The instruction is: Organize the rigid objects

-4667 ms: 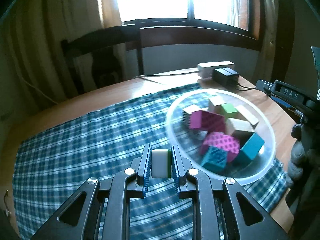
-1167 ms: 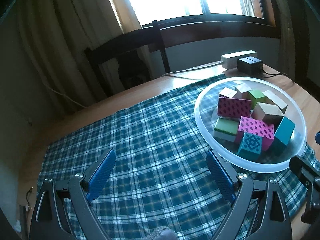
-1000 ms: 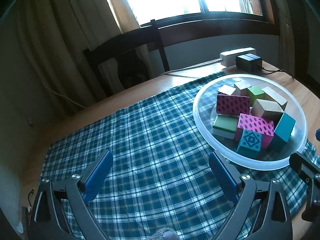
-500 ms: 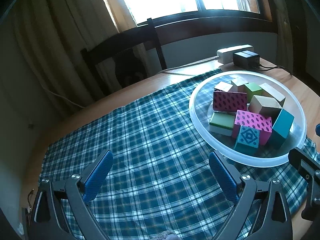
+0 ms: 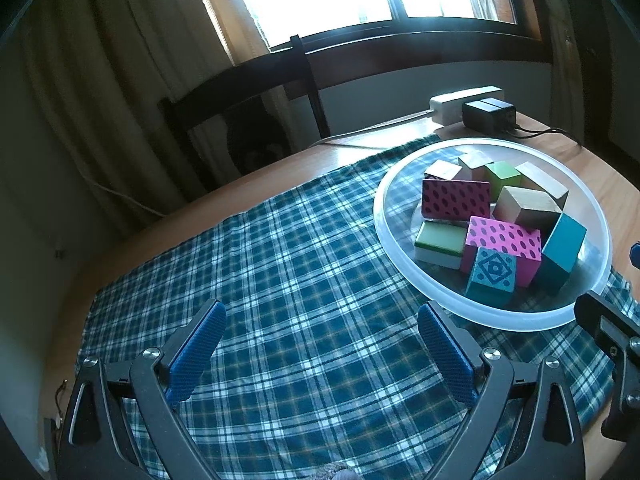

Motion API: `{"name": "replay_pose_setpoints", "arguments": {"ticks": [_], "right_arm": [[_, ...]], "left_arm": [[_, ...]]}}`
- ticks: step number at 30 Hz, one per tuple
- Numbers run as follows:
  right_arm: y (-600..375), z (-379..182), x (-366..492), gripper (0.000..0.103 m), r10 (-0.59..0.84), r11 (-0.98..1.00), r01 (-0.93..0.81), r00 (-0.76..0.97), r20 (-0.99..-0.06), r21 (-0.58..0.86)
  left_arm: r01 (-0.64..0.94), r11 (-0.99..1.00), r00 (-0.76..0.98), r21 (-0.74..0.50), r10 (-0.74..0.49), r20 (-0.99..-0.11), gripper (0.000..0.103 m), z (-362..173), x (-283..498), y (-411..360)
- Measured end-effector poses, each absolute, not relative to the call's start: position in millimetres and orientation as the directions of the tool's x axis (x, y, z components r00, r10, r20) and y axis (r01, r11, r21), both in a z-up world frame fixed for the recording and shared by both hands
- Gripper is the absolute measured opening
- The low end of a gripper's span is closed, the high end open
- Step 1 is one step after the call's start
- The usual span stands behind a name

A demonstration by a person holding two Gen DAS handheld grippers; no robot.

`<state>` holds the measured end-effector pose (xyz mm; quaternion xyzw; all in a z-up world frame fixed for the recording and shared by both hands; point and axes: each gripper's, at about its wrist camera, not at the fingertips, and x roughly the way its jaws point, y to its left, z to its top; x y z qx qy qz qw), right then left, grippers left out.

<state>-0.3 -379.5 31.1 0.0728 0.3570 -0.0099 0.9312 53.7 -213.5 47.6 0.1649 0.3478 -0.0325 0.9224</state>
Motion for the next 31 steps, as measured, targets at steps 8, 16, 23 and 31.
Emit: {"name": "replay_pose_setpoints", "arguments": {"ticks": [8,16,23,31], "right_arm": [[-378.8,31.2,0.3,0.102,0.032,0.990,0.070,0.743,-0.668,0.125],[-379.2,31.5,0.1,0.102,0.032,0.990,0.069,0.744,-0.668,0.124],[-379.2,31.3,0.1,0.102,0.032,0.990,0.069,0.744,-0.668,0.124],[-379.2,31.1,0.1,0.102,0.032,0.990,0.069,0.743,-0.668,0.124]], "left_arm": [[0.178,0.943,0.755,0.282,0.053,-0.654,0.097,47.1,53.4,-214.2],[0.178,0.943,0.754,0.282,0.054,-0.654,0.097,47.3,53.4,-214.5],[0.185,0.941,0.755,0.285,0.050,-0.654,0.097,46.3,53.0,-217.0],[0.189,0.940,0.754,0.285,0.047,-0.655,0.097,46.8,52.2,-218.8]]}}
